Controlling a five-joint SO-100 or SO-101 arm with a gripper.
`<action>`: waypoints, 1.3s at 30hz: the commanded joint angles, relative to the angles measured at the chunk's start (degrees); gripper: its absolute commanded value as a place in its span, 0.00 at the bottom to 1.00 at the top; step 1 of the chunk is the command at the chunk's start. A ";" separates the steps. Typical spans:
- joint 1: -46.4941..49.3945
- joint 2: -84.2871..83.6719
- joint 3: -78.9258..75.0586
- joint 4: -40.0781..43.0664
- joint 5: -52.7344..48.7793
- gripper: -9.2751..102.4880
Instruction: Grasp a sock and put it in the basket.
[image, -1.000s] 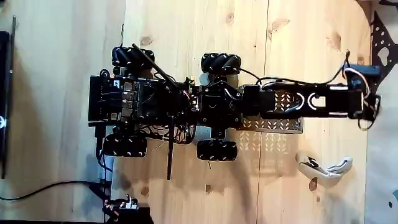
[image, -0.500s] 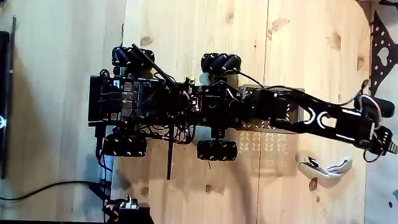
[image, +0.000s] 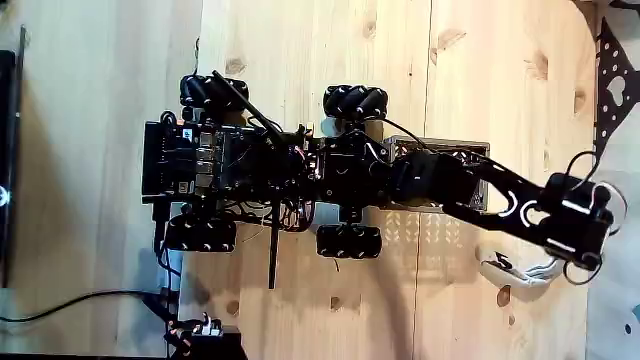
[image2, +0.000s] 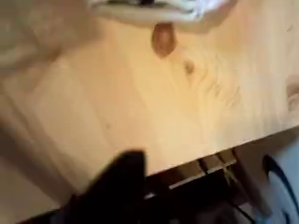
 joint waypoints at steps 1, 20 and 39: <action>1.76 0.44 -2.46 1.23 -2.02 0.39; 3.52 -7.73 -5.01 -3.96 1.41 0.40; 4.13 -19.51 -6.86 -8.88 2.90 0.40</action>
